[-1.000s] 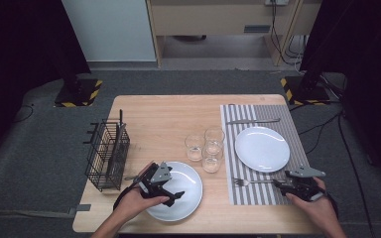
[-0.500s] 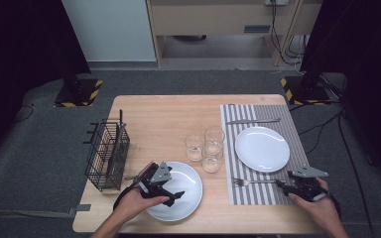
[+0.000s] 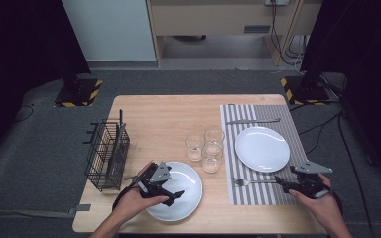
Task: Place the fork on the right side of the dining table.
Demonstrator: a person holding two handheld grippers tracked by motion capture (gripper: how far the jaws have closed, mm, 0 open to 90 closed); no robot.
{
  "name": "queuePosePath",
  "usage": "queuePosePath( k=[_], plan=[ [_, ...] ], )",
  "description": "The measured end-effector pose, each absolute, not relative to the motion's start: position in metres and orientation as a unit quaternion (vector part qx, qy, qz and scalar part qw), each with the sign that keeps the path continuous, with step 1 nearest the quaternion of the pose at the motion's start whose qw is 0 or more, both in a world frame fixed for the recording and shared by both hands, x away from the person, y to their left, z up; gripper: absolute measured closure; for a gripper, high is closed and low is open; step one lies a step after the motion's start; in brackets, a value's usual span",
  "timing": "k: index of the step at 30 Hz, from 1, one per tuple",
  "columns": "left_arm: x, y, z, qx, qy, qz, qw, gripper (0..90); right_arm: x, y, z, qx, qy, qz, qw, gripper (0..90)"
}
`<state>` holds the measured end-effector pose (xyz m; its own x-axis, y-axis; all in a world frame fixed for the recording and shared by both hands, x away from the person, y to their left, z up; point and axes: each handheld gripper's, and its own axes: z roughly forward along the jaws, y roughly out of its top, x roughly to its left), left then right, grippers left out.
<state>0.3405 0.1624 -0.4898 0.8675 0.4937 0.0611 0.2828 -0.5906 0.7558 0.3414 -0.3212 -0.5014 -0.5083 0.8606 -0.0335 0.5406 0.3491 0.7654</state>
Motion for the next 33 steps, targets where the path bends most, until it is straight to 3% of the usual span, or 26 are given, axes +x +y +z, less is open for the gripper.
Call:
queuePosePath(
  k=[12, 33],
  plan=[
    [0.344, 0.163, -0.476, 0.876, 0.230, 0.137, 0.401, 4.0, 0.348, -0.288, -0.485, 0.432, 0.796, 0.361, 0.223, 10.9],
    [0.343, 0.176, -0.464, 0.859, 0.264, 0.134, 0.418, 2.8, 0.367, -0.230, -0.472, 0.430, 0.792, 0.381, 0.209, 5.7]
  ],
)
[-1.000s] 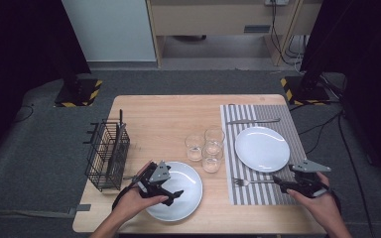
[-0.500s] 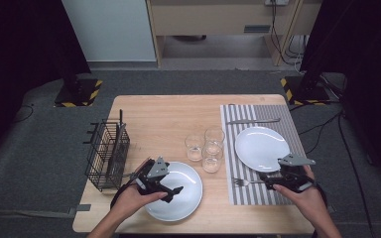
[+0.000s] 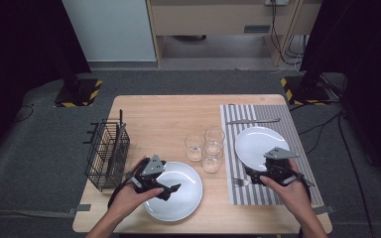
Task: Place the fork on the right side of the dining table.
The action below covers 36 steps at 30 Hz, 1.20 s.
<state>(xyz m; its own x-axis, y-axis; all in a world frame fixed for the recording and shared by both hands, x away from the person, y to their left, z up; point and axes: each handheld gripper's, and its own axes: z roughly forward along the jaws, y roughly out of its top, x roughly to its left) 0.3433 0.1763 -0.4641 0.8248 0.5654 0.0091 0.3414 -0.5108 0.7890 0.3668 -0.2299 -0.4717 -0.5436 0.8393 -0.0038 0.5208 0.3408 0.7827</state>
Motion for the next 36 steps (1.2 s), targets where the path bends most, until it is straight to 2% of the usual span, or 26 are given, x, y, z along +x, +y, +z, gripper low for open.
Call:
queuePosePath(
  k=[24, 36],
  plan=[
    [0.335, 0.207, -0.439, 0.832, 0.309, 0.149, 0.437, 2.7, 0.367, -0.216, -0.482, 0.441, 0.788, 0.377, 0.204, 5.8],
    [0.337, 0.211, -0.442, 0.826, 0.312, 0.148, 0.445, 2.8, 0.369, -0.199, -0.477, 0.421, 0.801, 0.378, 0.197, 7.2]
  ],
)
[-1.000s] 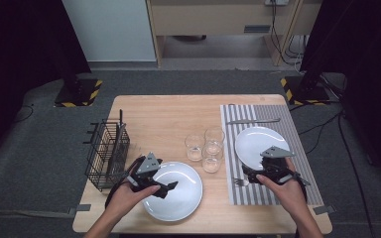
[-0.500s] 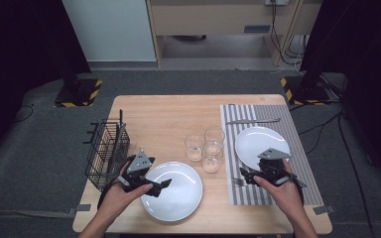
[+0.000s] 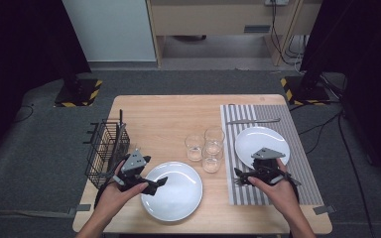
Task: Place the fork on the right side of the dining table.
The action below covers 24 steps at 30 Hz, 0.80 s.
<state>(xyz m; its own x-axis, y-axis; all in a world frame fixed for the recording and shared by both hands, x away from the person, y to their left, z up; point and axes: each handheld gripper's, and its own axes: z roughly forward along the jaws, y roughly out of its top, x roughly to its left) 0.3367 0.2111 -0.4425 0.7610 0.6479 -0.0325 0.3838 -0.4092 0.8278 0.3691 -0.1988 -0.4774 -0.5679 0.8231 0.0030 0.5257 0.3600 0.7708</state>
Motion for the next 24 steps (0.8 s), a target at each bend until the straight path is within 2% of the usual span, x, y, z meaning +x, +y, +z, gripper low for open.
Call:
queuePosePath(
  k=[16, 24],
  plan=[
    [0.341, 0.206, -0.460, 0.831, 0.308, 0.151, 0.438, 2.9, 0.386, -0.154, -0.475, 0.379, 0.821, 0.396, 0.159, 5.5],
    [0.341, 0.206, -0.463, 0.836, 0.302, 0.157, 0.430, 2.9, 0.394, -0.132, -0.477, 0.370, 0.825, 0.399, 0.154, 5.9]
  ],
)
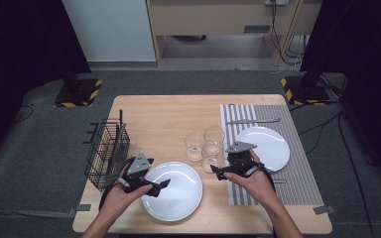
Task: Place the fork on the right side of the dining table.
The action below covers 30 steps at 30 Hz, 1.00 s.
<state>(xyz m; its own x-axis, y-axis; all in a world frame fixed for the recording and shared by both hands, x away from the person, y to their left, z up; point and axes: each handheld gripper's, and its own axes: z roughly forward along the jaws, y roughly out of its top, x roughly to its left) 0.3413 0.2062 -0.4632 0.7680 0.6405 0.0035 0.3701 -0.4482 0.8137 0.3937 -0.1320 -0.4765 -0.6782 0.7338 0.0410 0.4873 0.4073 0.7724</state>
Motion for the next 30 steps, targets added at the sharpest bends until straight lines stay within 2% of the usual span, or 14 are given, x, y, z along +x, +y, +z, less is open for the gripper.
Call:
queuePosePath(
  k=[30],
  plan=[
    [0.341, 0.213, -0.466, 0.835, 0.307, 0.157, 0.429, 3.0, 0.406, -0.108, -0.485, 0.354, 0.840, 0.382, 0.154, 7.1]
  ],
)
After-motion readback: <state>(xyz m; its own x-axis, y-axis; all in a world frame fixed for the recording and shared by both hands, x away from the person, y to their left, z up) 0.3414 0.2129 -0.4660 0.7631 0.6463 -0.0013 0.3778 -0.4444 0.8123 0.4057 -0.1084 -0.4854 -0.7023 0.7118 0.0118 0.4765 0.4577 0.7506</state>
